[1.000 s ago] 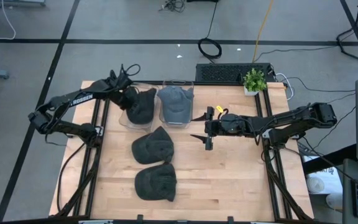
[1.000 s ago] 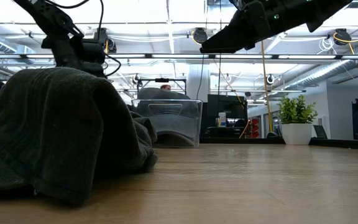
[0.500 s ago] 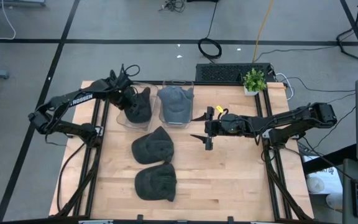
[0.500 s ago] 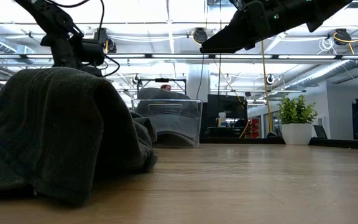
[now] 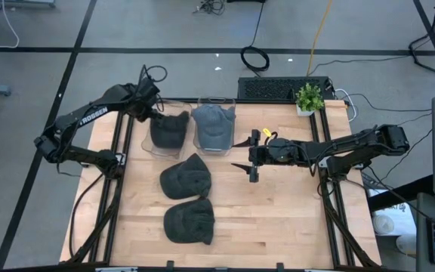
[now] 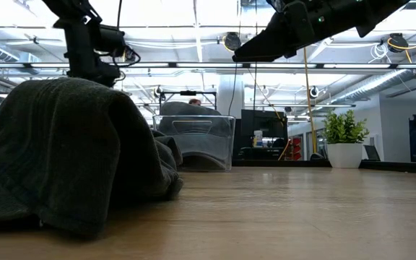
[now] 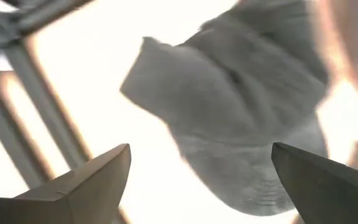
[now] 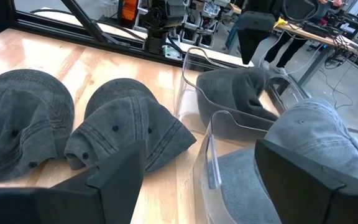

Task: Pick & Place hat
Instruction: Put the top right black cap into the left transparent bin

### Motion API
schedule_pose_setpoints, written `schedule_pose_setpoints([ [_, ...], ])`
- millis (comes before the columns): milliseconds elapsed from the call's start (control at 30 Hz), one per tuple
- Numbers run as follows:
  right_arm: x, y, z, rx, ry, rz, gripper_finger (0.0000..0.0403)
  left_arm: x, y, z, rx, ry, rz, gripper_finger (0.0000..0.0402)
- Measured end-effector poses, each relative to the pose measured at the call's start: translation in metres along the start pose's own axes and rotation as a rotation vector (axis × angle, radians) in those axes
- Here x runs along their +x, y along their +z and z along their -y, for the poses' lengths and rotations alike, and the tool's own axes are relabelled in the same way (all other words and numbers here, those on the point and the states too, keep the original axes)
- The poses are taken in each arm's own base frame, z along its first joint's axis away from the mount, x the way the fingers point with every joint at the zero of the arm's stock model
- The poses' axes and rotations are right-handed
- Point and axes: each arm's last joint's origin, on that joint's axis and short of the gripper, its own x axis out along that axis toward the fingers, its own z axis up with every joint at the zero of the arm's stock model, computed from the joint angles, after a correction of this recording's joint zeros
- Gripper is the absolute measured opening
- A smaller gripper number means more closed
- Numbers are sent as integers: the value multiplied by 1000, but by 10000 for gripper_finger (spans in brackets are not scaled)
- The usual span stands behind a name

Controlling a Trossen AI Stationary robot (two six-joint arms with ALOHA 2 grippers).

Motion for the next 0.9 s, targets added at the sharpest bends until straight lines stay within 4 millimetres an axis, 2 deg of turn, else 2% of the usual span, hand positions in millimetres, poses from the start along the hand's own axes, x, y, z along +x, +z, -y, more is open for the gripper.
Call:
schedule_pose_setpoints([
  [133, 0, 0, 0, -1, 1, -3, 288, 0, -1, -3, 2, 93, 8, 399],
  [333, 0, 0, 0, 0, 1, -4, 288, 0, -3, 2, -31, 23, -12, 399],
  [500, 0, 0, 0, 0, 1, -4, 288, 0, -4, 5, -3, 108, 6, 399],
  [633, 0, 0, 0, 0, 1, -4, 288, 1, -6, 5, 35, 77, -17, 393],
  [700, 0, 0, 0, -1, 1, -4, 288, 1, -7, 10, 87, -14, -44, 370],
  [767, 0, 0, 0, 0, 1, -4, 288, 0, -9, 19, 135, -81, -51, 331],
  [900, 0, 0, 0, 0, 2, -4, 288, 0, -12, 33, 202, -36, -5, 224],
])
